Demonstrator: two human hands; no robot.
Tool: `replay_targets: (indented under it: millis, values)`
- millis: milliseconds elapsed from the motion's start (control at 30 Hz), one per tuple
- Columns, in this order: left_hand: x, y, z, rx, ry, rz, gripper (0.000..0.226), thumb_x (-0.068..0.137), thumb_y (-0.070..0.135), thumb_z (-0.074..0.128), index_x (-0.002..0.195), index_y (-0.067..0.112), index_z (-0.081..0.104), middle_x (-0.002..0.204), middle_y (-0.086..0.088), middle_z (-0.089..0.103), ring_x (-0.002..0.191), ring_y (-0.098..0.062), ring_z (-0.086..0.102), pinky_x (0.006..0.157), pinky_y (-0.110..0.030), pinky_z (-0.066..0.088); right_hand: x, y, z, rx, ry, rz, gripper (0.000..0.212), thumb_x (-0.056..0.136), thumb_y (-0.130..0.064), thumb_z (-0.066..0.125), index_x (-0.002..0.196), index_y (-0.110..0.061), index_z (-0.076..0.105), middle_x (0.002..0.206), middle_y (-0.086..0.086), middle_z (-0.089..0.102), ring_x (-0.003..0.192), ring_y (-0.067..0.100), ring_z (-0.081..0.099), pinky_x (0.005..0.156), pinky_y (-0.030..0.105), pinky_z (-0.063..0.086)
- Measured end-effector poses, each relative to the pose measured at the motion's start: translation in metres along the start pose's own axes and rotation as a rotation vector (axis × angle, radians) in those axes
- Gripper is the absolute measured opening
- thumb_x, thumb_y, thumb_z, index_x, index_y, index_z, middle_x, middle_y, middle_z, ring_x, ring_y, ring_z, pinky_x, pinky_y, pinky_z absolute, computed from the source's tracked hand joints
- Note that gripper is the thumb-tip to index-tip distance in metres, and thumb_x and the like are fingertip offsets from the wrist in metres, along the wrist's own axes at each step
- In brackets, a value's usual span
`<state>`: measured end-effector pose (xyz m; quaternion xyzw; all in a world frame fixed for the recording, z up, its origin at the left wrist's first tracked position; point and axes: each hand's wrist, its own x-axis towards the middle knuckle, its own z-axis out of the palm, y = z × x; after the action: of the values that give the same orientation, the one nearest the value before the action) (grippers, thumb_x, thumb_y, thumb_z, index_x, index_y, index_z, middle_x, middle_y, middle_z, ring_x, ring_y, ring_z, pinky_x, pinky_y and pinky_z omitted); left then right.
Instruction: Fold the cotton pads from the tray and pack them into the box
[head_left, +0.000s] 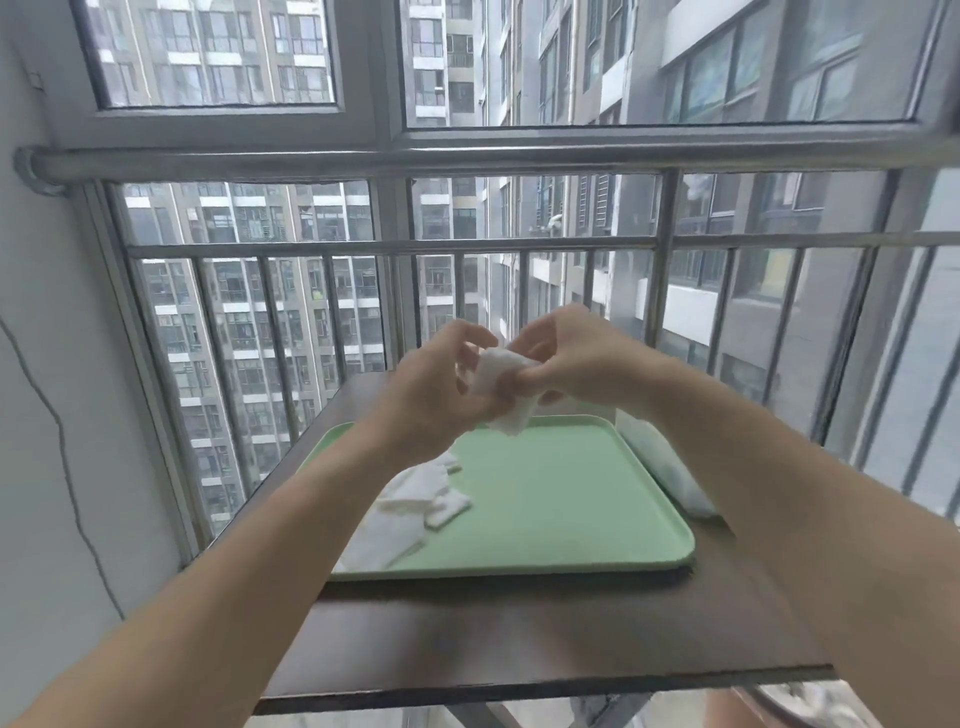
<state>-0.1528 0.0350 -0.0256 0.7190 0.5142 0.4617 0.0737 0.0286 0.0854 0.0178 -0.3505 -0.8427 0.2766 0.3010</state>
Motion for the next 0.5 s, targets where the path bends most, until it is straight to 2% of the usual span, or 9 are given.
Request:
replay_targets:
  millis: [100, 167, 267, 367, 433, 500]
  values:
    - [0.002, 0.022, 0.009, -0.080, -0.088, -0.038, 0.045, 0.083, 0.022, 0.082, 0.118, 0.022, 0.054, 0.098, 0.000, 0.068, 0.075, -0.020, 0.072, 0.062, -0.037, 0.061, -0.023, 0.005, -0.028, -0.016, -0.041, 0.032, 0.015, 0.087, -0.010, 0.076, 0.100, -0.006, 0.071, 0.084, 0.004, 0.074, 0.075, 0.010, 0.070, 0.072, 0.028, 0.060]
    - [0.005, 0.032, 0.023, -0.154, -0.112, -0.043, 0.034, 0.086, 0.017, 0.077, 0.111, 0.023, 0.055, 0.091, -0.002, 0.071, 0.068, -0.020, 0.072, 0.057, -0.033, 0.057, -0.037, 0.012, -0.046, -0.043, -0.027, 0.061, 0.013, 0.089, -0.012, 0.073, 0.101, -0.008, 0.068, 0.085, 0.002, 0.073, 0.076, 0.010, 0.068, 0.069, 0.024, 0.058]
    - [0.011, 0.043, 0.048, -0.188, -0.117, -0.058, 0.018, 0.092, 0.020, 0.072, 0.100, 0.024, 0.056, 0.082, 0.001, 0.073, 0.061, -0.017, 0.070, 0.053, -0.033, 0.053, -0.058, 0.027, -0.073, -0.082, 0.029, 0.111, 0.014, 0.093, -0.019, 0.070, 0.102, -0.010, 0.065, 0.092, 0.005, 0.074, 0.076, 0.011, 0.070, 0.068, 0.027, 0.056]
    - [0.018, 0.053, 0.079, -0.155, -0.143, -0.074, 0.013, 0.093, 0.029, 0.070, 0.097, 0.026, 0.058, 0.084, 0.002, 0.074, 0.069, -0.015, 0.070, 0.061, -0.036, 0.056, -0.078, 0.044, -0.094, -0.095, 0.066, 0.187, 0.014, 0.094, -0.021, 0.069, 0.103, -0.012, 0.063, 0.097, 0.005, 0.073, 0.077, 0.011, 0.073, 0.069, 0.030, 0.059]
    - [0.023, 0.062, 0.101, -0.100, -0.171, -0.061, 0.021, 0.089, 0.037, 0.074, 0.100, 0.024, 0.060, 0.090, 0.005, 0.071, 0.079, -0.013, 0.069, 0.074, -0.038, 0.059, -0.090, 0.055, -0.106, -0.098, 0.097, 0.236, 0.012, 0.093, -0.017, 0.068, 0.102, -0.015, 0.062, 0.101, 0.007, 0.071, 0.083, 0.016, 0.072, 0.071, 0.032, 0.059]
    - [0.030, 0.071, 0.121, -0.003, -0.227, -0.018, 0.035, 0.083, 0.044, 0.078, 0.103, 0.024, 0.057, 0.100, 0.007, 0.066, 0.091, -0.014, 0.064, 0.084, -0.039, 0.055, -0.098, 0.064, -0.116, -0.097, 0.128, 0.267, 0.014, 0.091, -0.012, 0.067, 0.103, -0.016, 0.061, 0.104, 0.007, 0.067, 0.090, 0.020, 0.068, 0.072, 0.033, 0.059]
